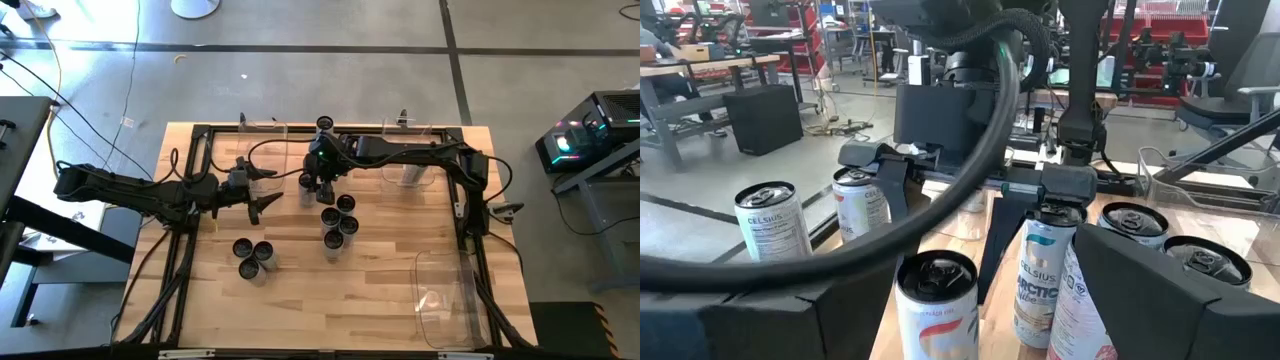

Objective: Sort soda cans
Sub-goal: Put the white-pink soda can into the top left transparent bin

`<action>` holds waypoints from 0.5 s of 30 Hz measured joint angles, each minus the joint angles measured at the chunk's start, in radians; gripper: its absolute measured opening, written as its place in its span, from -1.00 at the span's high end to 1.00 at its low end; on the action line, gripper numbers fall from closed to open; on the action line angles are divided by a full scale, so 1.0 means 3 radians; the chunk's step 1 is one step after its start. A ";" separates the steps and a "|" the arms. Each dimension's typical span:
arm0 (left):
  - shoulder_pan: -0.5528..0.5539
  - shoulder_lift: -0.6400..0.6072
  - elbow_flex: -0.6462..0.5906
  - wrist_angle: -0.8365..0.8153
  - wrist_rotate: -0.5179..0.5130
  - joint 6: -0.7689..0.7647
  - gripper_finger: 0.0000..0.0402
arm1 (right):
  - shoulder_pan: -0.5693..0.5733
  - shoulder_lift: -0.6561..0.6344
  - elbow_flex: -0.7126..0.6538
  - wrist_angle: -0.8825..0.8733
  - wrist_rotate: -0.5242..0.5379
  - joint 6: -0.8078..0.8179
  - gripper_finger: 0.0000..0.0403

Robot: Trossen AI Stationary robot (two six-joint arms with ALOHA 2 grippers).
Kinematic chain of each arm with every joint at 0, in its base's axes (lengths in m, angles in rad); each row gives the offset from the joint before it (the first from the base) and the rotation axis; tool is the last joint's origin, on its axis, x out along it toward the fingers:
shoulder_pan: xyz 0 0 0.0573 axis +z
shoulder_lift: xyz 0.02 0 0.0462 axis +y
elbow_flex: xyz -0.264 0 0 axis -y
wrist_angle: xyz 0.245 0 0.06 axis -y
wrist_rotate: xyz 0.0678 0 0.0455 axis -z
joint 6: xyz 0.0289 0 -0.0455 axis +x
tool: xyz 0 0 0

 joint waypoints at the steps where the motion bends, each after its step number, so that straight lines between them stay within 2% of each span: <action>1: 0.0000 0.0000 0.0000 -0.0001 -0.0002 0.0000 -0.49 | 0.0000 0.0006 -0.0004 0.0004 -0.0002 -0.0001 -0.16; 4: 0.0000 0.0000 0.0000 0.0000 -0.0003 0.0001 -0.49 | 0.0000 0.0009 -0.0010 0.0007 -0.0003 0.0012 -0.17; 10: 0.0000 0.0000 0.0000 -0.0012 -0.0003 0.0000 -0.49 | 0.0001 0.0013 -0.0015 0.0019 -0.0008 0.0063 -0.40; 15: 0.0000 0.0000 0.0000 -0.0078 0.0052 -0.0053 -0.49 | 0.0003 -0.0004 -0.0021 0.0049 -0.0009 0.0063 -0.44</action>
